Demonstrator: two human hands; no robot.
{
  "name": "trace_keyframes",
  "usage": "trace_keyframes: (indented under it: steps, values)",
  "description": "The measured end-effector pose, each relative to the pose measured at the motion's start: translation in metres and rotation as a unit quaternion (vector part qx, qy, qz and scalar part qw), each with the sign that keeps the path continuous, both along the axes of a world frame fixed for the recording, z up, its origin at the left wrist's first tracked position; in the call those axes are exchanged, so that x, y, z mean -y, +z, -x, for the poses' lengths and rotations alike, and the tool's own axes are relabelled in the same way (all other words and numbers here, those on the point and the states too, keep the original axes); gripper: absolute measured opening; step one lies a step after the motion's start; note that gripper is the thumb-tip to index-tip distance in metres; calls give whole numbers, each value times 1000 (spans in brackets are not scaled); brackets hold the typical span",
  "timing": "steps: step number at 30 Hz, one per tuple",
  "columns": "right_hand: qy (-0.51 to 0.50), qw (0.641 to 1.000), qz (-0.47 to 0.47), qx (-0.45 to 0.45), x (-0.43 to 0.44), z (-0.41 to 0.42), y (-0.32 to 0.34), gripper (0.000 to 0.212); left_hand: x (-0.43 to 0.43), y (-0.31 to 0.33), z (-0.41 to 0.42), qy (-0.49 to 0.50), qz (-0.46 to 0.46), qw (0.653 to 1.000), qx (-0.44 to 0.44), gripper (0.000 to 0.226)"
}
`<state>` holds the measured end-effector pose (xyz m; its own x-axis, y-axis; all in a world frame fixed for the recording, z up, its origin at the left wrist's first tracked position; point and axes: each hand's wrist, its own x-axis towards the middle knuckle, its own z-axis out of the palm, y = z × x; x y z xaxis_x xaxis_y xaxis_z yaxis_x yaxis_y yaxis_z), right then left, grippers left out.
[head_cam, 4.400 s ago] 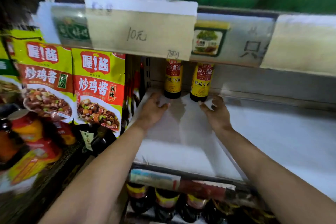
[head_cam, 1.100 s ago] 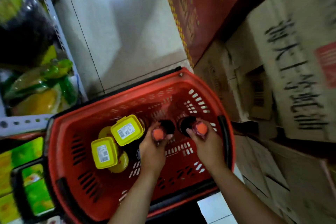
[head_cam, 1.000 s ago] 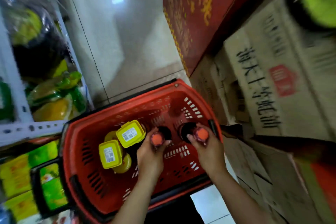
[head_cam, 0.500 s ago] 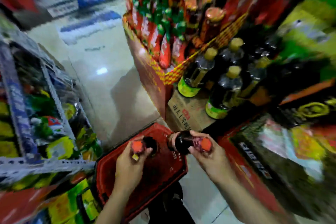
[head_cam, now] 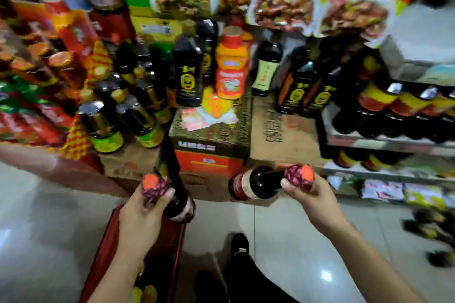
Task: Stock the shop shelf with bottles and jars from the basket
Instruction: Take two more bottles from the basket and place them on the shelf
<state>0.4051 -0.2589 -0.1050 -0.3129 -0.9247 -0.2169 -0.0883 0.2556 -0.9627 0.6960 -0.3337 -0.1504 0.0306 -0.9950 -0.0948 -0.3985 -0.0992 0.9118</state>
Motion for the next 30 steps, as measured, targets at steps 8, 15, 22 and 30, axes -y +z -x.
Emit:
trace_keyframes:
  steps: [8,15,22,30]
  values:
    - [-225,974,36,-20,-159,148,26,11,-26,32,172,-158,53,985,-39,46]
    - [-322,940,90,-68,-262,271,58,62,-66,82,316,-251,75,962,-76,32]
    - [-393,908,139,-44,-302,379,73,62,-92,132,448,-332,55,921,-198,54]
    - [-355,918,171,-50,-312,485,85,58,-100,130,569,-323,60,901,-281,13]
